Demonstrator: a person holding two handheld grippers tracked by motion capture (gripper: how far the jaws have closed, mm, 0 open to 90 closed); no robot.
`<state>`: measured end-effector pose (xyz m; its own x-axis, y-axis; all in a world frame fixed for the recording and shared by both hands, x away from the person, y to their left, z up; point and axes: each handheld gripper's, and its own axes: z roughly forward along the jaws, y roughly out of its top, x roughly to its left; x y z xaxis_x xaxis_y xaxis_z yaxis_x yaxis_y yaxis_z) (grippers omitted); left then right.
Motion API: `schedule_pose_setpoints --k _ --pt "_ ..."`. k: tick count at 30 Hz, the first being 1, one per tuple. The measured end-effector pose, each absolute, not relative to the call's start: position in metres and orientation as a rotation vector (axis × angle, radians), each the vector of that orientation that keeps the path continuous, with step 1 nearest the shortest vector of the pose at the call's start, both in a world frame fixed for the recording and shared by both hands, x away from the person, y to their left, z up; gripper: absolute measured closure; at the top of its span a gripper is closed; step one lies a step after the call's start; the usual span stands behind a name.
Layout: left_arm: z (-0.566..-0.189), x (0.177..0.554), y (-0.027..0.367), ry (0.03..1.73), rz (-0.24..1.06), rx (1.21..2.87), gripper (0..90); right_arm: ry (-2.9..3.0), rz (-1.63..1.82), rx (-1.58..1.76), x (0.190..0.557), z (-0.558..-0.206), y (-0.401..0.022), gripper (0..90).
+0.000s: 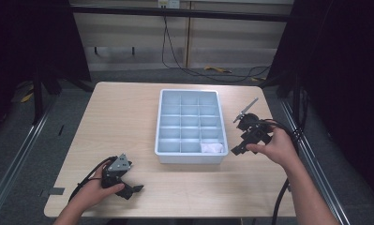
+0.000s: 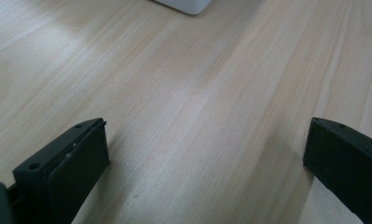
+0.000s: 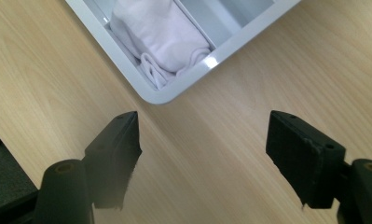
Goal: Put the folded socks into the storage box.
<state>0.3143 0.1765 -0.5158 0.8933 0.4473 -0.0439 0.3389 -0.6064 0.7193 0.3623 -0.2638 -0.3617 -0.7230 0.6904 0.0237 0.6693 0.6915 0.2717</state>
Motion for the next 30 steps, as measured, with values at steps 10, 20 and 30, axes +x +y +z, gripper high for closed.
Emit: schedule_pose_setpoints --k 10,20,30 --pt "-0.516 0.314 0.176 0.562 0.179 2.274 0.0 2.787 0.433 1.154 0.35 -0.374 -0.277 20.4" --pt "-0.516 0.314 0.176 0.562 0.179 2.275 0.0 2.761 0.454 1.188 0.34 -0.387 -0.285 17.7" --pt "-0.516 0.314 0.176 0.563 0.178 2.274 0.0 2.724 0.508 1.21 0.33 -0.401 -0.294 16.6"
